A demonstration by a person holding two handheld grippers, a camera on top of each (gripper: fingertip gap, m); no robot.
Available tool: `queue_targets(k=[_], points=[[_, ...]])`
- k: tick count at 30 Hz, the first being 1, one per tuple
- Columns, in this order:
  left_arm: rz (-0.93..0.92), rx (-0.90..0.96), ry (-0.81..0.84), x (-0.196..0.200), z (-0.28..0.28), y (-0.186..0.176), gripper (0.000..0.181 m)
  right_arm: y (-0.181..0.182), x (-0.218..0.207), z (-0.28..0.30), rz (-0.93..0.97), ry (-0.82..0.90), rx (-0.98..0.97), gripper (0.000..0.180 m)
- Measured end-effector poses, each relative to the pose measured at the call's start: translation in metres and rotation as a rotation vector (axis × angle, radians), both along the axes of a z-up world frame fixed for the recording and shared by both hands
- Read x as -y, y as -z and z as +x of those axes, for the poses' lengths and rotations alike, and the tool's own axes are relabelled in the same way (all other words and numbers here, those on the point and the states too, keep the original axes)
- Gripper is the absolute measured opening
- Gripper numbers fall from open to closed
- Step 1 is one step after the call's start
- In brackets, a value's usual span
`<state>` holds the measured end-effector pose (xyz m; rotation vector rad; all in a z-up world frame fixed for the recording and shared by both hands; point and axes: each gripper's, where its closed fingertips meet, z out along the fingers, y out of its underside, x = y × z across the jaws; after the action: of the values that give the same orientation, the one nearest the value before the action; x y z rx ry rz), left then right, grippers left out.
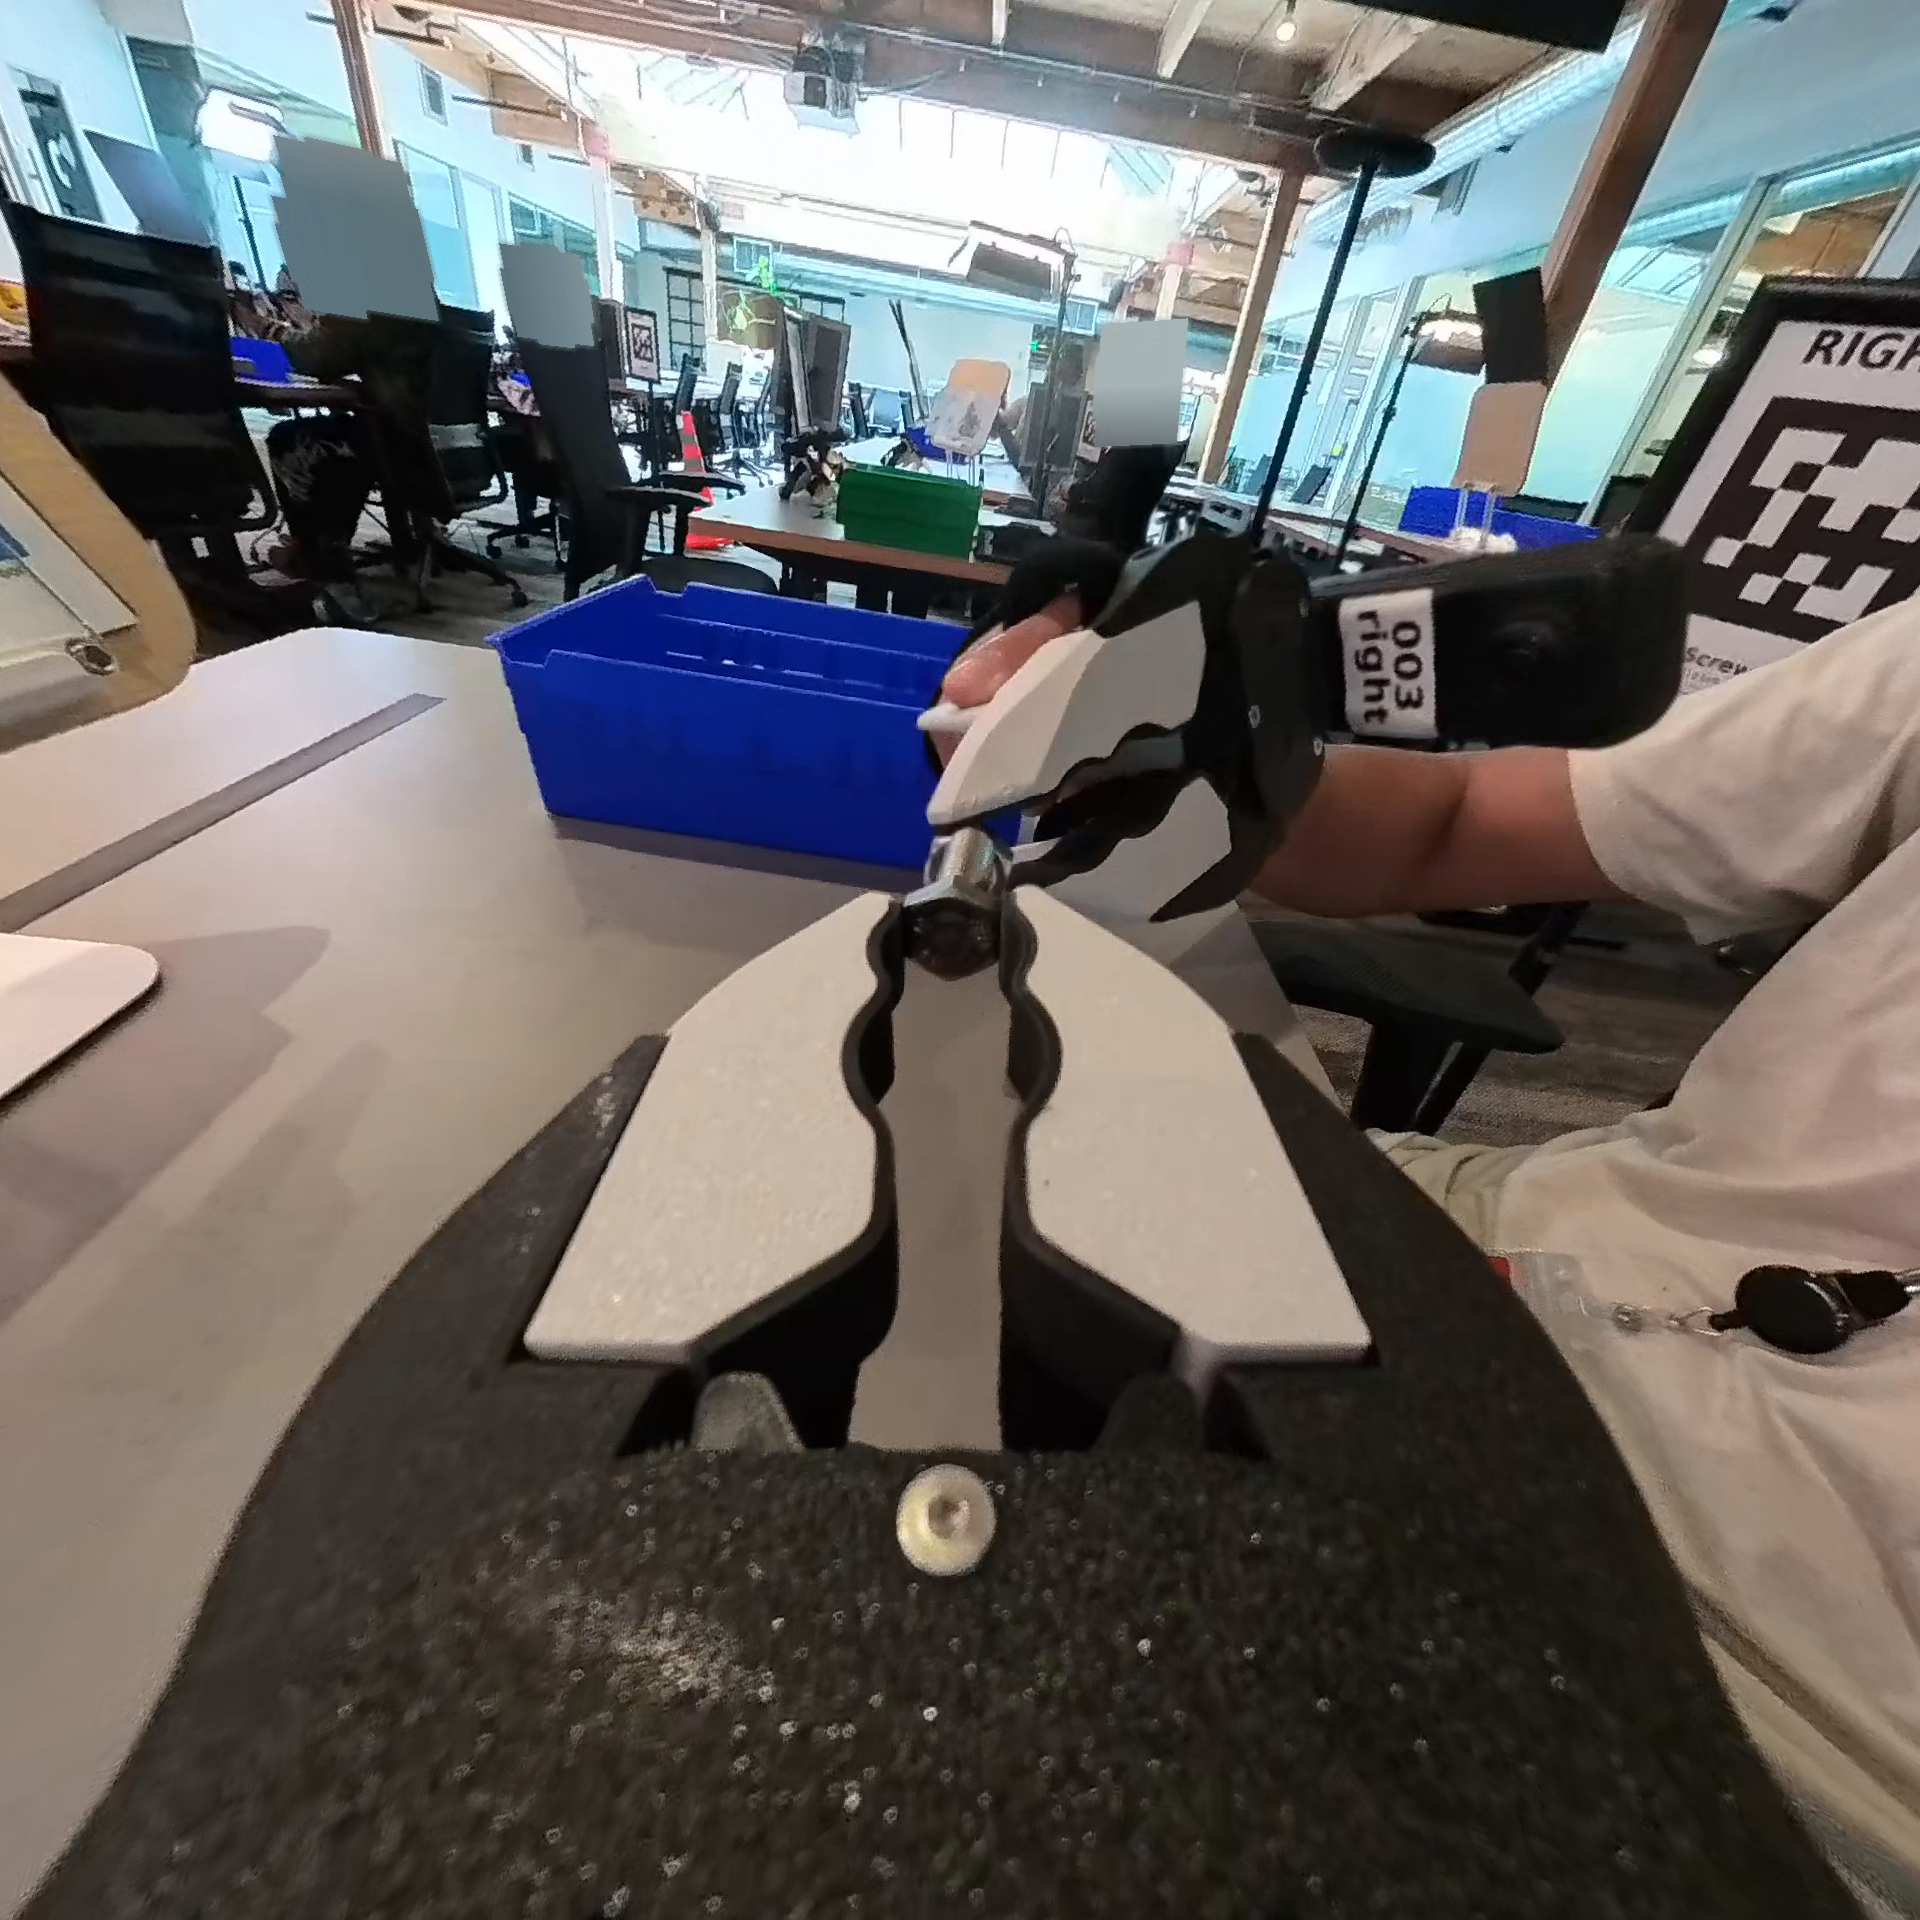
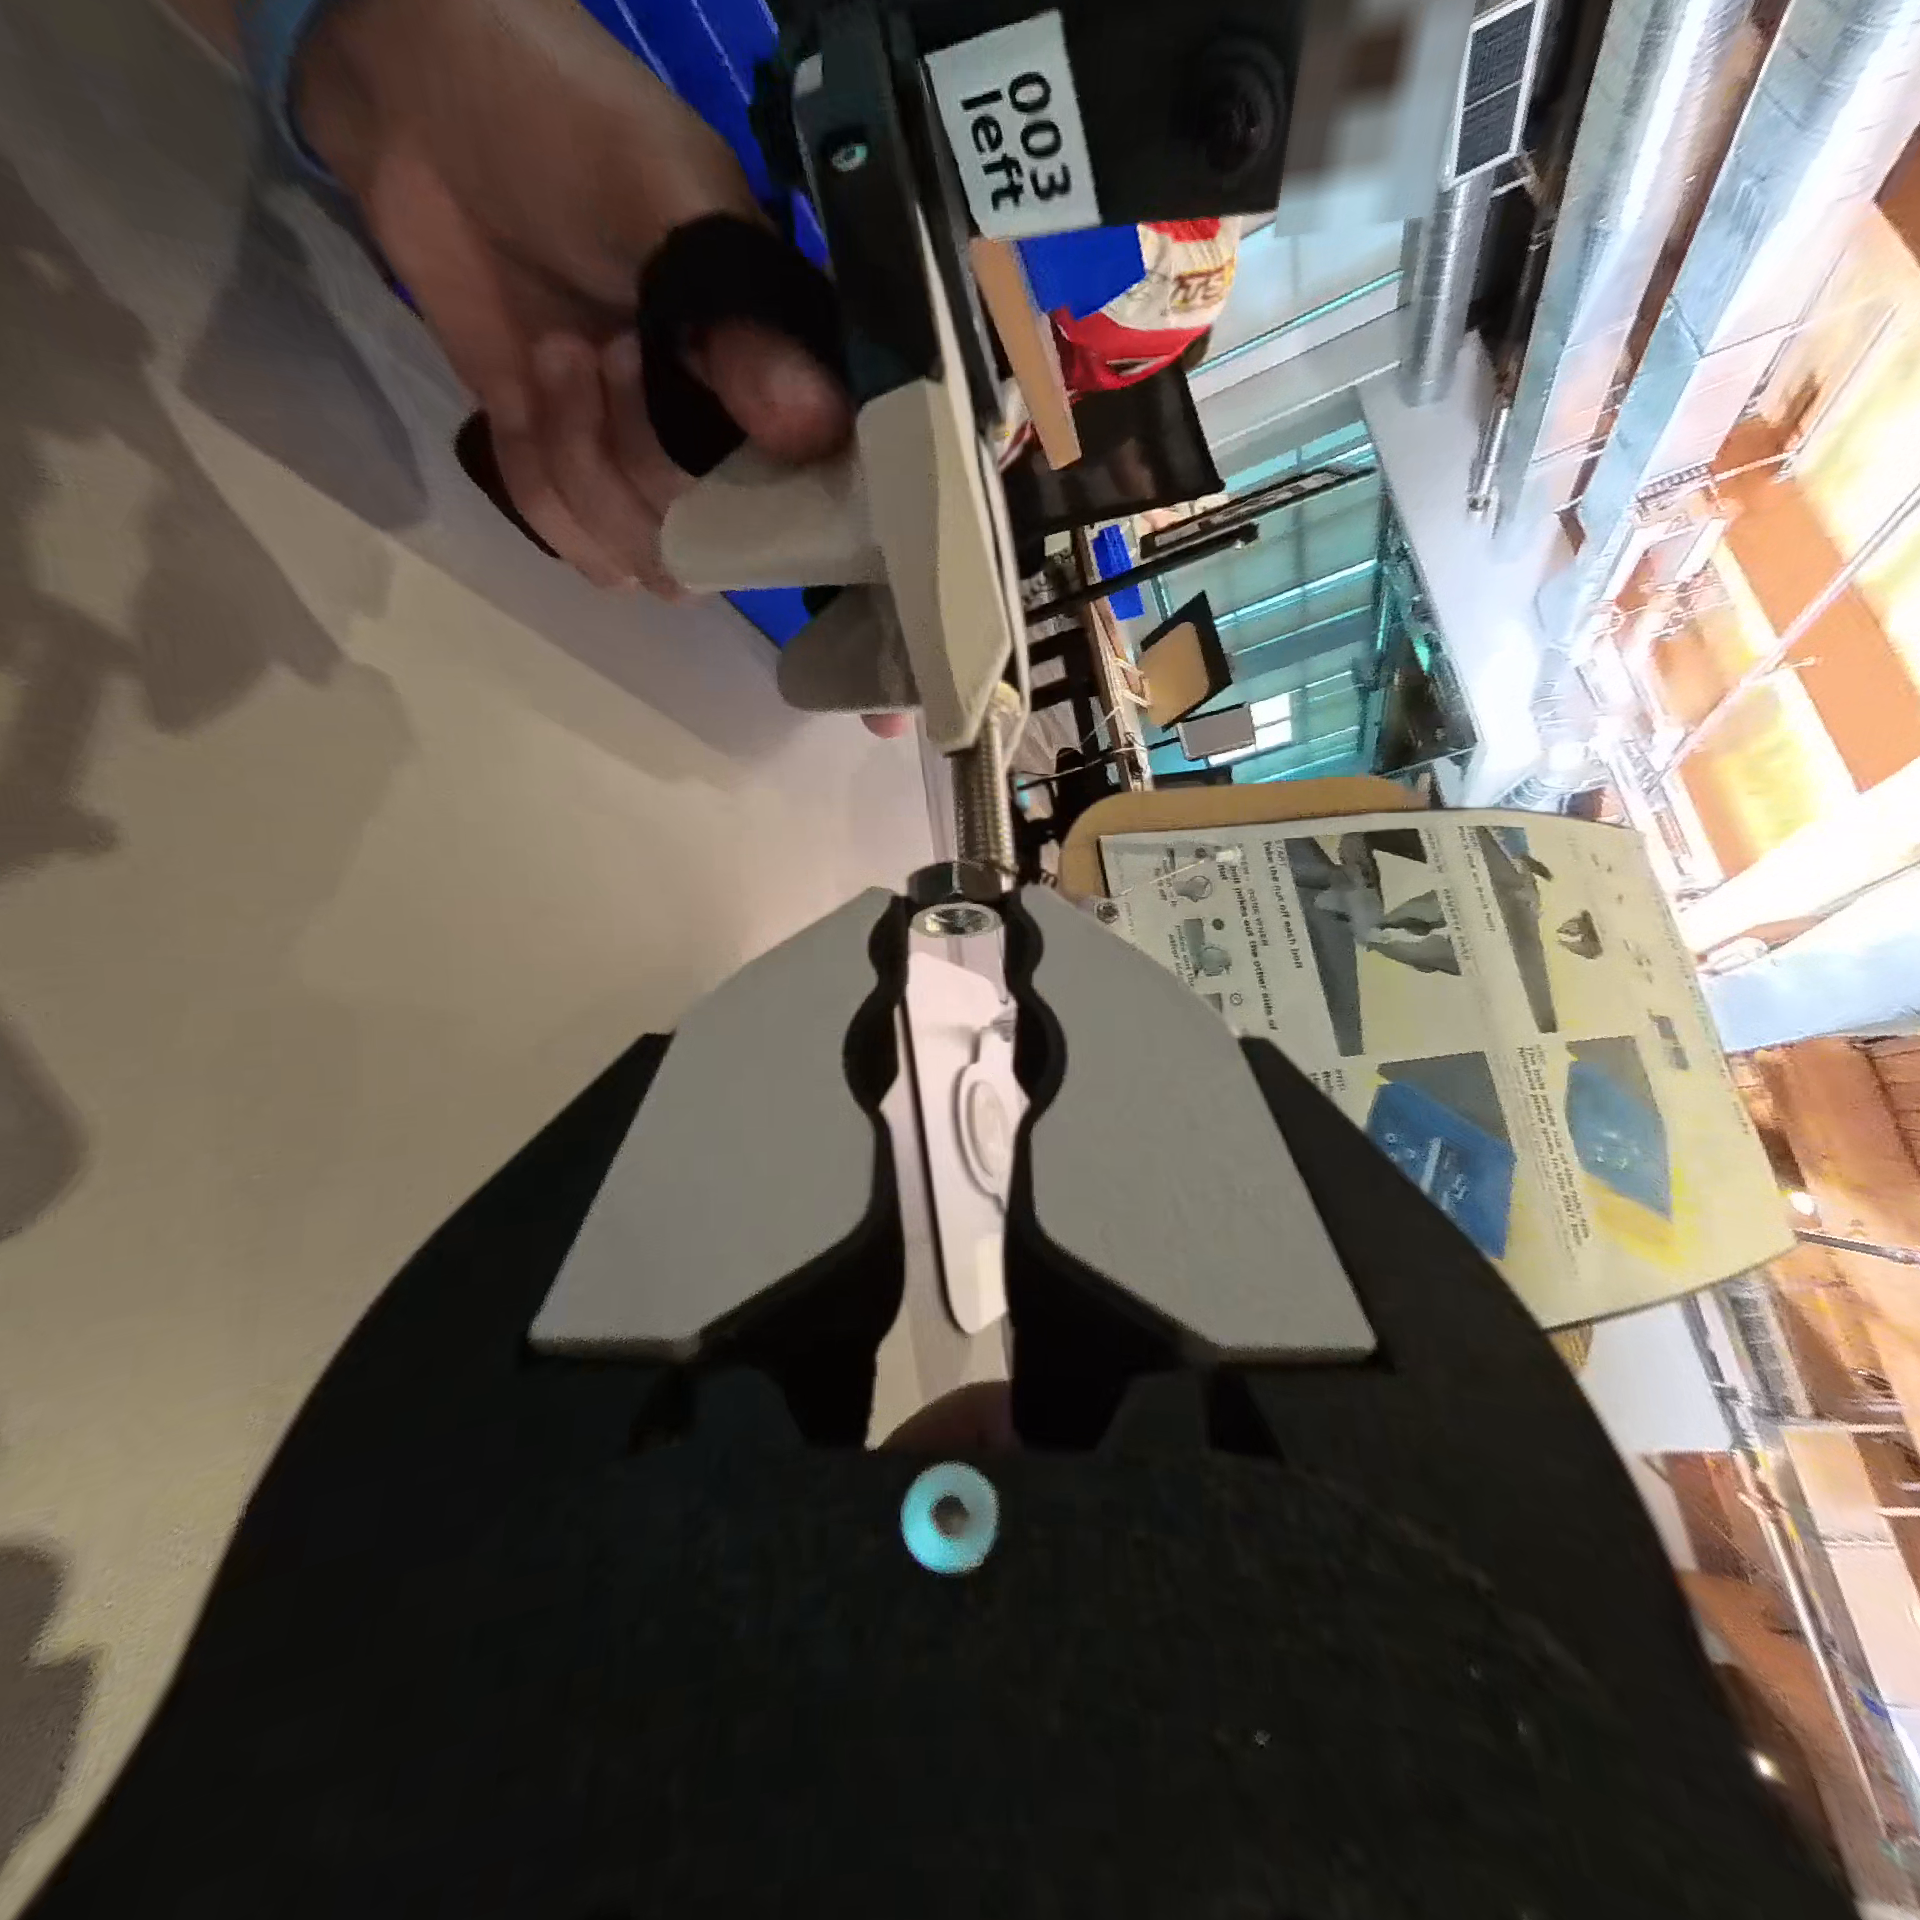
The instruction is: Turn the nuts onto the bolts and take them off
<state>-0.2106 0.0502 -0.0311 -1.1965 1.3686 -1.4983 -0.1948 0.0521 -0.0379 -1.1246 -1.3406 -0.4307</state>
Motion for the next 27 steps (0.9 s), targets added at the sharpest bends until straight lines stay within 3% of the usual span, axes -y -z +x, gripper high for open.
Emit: queue_targets(k=[18, 27], points=[[-0.060, -0.022, 0.032, 0.000, 0.000, 0.003, 0.017, -0.004, 0.001, -0.002, 0.125, -0.005, 0.062, 0.017], [-0.107, -0.056, 0.018, -0.004, 0.004, 0.011, 0.017, 0.001, -0.003, 0.003, 0.349, 0.065, 0.282, 0.017]])
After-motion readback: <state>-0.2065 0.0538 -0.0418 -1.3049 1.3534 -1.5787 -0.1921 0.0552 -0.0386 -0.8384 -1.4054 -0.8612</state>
